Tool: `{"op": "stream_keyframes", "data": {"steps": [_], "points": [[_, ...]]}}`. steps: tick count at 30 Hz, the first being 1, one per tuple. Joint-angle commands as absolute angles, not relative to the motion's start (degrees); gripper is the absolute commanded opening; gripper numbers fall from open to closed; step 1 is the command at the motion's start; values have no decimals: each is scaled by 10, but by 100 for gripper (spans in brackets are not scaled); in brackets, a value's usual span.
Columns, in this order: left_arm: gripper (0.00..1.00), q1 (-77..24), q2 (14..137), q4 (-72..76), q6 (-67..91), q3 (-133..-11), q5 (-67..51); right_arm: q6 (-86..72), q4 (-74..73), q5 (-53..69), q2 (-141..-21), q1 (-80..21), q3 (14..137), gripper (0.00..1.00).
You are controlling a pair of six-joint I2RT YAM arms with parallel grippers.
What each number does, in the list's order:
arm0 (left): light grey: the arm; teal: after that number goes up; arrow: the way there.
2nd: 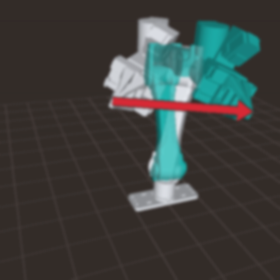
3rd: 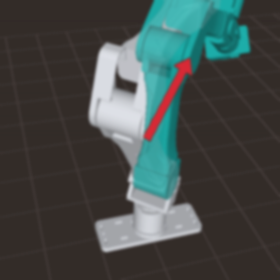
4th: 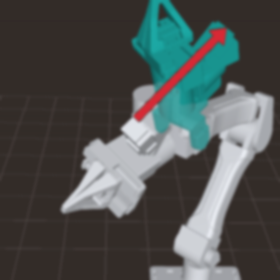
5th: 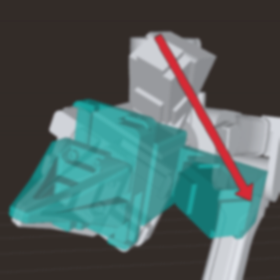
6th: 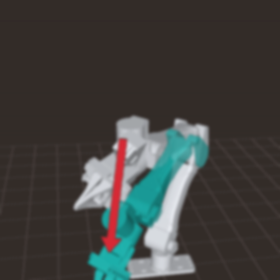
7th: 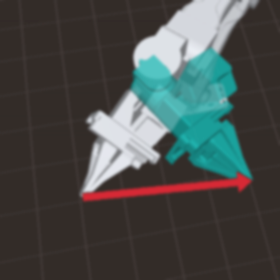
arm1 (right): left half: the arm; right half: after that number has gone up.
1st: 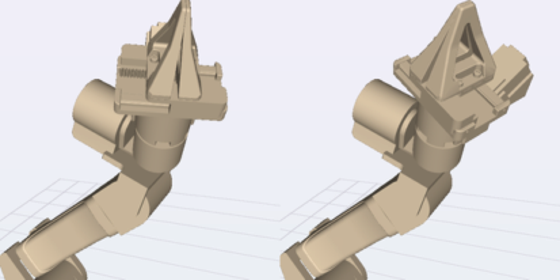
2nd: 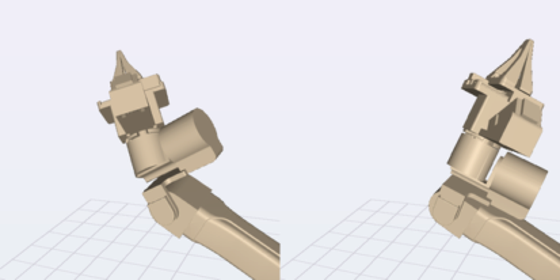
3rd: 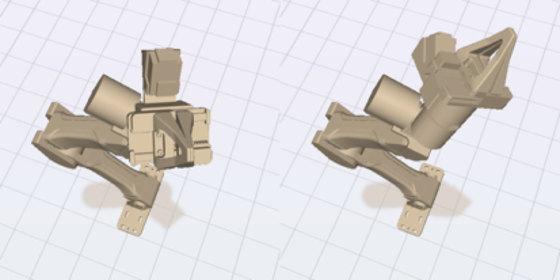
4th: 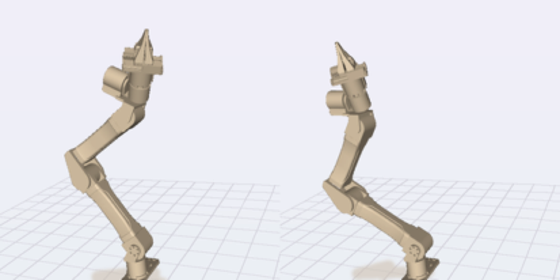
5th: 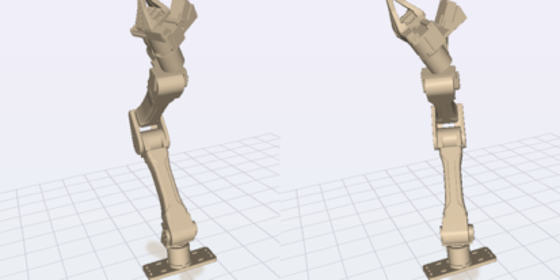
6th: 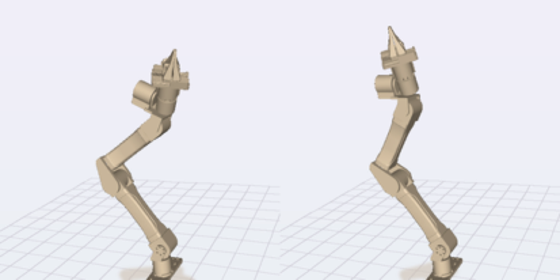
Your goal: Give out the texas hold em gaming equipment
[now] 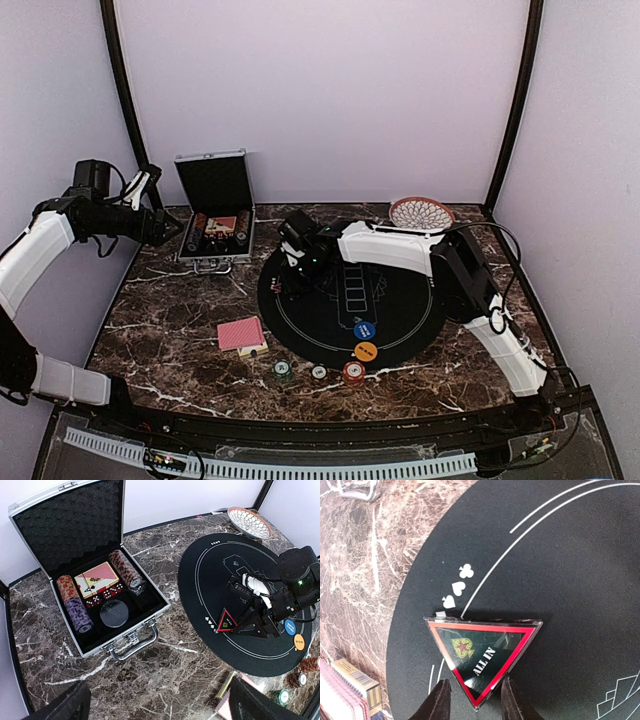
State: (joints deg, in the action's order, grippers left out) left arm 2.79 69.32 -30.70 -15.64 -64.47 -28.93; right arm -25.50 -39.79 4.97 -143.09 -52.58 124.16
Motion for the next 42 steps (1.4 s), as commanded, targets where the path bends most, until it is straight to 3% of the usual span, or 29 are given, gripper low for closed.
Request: {"op": "stream_keyframes", "data": {"steps": [1,15,23,31,37,42], "points": [[99,30,684,-340,-146,-664,-301,-236,-375,34,-1396,-523,1230,39],[99,29,713,-405,-160,-706,-287,-300,-351,-85,-1074,-512,805,80],[99,26,705,-409,-170,-711,-296,-359,-340,-88,-982,-517,664,89],[99,26,700,-423,-176,-718,-297,-372,-320,-87,-1012,-539,675,86],[99,26,691,-431,-178,-721,-283,-372,-326,-88,-1060,-558,709,74],[99,25,686,-433,-177,-722,-293,-378,-339,-109,-1087,-569,723,70]]}}
